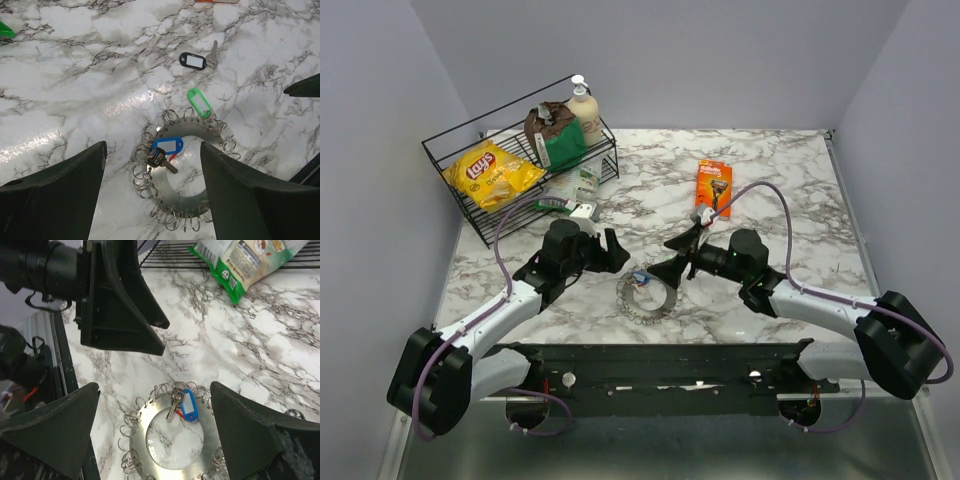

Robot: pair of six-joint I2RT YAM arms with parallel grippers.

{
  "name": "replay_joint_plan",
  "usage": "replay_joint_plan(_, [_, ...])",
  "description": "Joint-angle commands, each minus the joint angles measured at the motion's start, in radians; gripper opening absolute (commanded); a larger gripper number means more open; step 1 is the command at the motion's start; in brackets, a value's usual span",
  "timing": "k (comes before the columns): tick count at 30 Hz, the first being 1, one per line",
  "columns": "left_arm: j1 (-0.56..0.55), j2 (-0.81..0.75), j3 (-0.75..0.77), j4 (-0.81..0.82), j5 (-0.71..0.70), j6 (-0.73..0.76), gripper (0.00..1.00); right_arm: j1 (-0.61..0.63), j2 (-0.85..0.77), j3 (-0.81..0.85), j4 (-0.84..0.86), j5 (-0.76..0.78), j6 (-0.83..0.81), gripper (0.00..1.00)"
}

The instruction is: Put the keys on the keyring

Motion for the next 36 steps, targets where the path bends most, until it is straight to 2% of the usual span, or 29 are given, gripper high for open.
replay_joint_plan(1, [0.011, 0.004, -0.003, 0.073, 0.004, -0.018, 0.85, 0.007, -0.034, -0.031, 0.068, 0.149, 0.087, 1.0])
replay_joint_plan(3, [0.012, -0.009, -0.014, 0.093, -0.004, -0.013, 0.85, 0.007, -0.09, -0.052, 0.045, 0.207, 0.08, 1.0])
replay_joint_plan(5, [0.012, -0.015, -0.009, 0.09, -0.01, -0.029, 0.85, 0.007, -0.147, -0.037, -0.076, 0.307, 0.092, 1.0])
replay_joint_plan(7, [0.012, -0.025, -0.006, 0.09, -0.011, -0.048, 0.85, 0.007, -0.166, 0.015, -0.225, 0.347, 0.087, 1.0])
replay_joint_plan(10, [0.012, -0.068, -0.063, 0.142, 0.002, -0.104, 0.85, 0.006, -0.176, 0.046, -0.338, 0.353, 0.104, 1.0])
replay_joint_plan(13, [0.012, -0.113, -0.149, 0.236, -0.03, -0.128, 0.89, 0.007, -0.164, 0.0, -0.294, 0.328, 0.126, 1.0])
replay_joint_plan(18, [0.012, -0.088, -0.155, 0.193, -0.148, -0.113, 0.91, 0.009, -0.092, 0.012, -0.302, 0.292, 0.13, 1.0])
replay_joint_plan(25, [0.017, 0.02, -0.081, 0.116, -0.139, -0.081, 0.91, 0.009, 0.035, 0.084, -0.352, 0.243, 0.078, 1.0])
replay_joint_plan(28, [0.021, 0.021, -0.103, 0.156, -0.125, -0.104, 0.91, 0.007, 0.063, 0.102, -0.376, 0.231, 0.064, 1.0])
replay_joint_plan(36, [0.029, 0.016, -0.103, 0.121, -0.137, -0.11, 0.91, 0.056, 0.1, 0.148, -0.472, 0.235, 0.028, 0.97])
